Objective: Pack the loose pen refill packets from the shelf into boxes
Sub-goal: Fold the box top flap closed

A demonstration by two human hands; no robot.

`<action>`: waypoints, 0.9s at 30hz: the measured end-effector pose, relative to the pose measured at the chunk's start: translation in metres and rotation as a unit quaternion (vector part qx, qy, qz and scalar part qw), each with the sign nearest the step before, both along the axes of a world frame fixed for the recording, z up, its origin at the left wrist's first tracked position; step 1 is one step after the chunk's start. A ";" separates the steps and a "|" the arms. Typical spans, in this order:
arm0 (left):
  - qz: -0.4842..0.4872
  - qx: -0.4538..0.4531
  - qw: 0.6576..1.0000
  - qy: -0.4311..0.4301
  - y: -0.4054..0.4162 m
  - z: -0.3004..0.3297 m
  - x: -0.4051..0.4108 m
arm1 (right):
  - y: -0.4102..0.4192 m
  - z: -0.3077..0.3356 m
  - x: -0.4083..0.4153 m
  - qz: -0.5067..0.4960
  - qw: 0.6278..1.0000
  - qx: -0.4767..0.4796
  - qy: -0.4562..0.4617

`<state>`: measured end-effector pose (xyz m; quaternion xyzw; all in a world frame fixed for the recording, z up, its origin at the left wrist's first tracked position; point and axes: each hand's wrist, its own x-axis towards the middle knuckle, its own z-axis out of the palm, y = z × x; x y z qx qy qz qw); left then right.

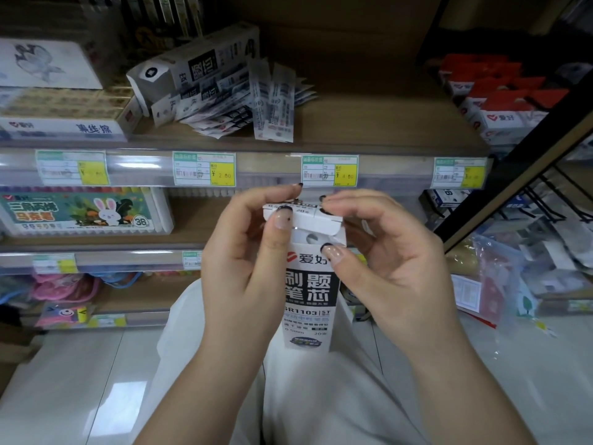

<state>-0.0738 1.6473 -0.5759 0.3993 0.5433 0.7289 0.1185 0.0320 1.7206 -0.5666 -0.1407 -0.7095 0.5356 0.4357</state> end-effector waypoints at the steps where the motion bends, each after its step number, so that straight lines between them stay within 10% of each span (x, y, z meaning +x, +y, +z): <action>1: 0.004 -0.001 1.000 0.004 0.001 0.000 0.000 | 0.000 0.000 0.000 0.002 1.000 -0.003 -0.001; 17: 0.000 0.028 0.995 0.098 0.003 -0.017 -0.006 | -0.003 0.000 -0.003 0.023 0.993 -0.116 0.019; 27: 0.012 0.033 0.991 0.128 0.002 -0.020 -0.006 | 0.000 0.006 0.003 -0.069 0.990 0.100 -0.065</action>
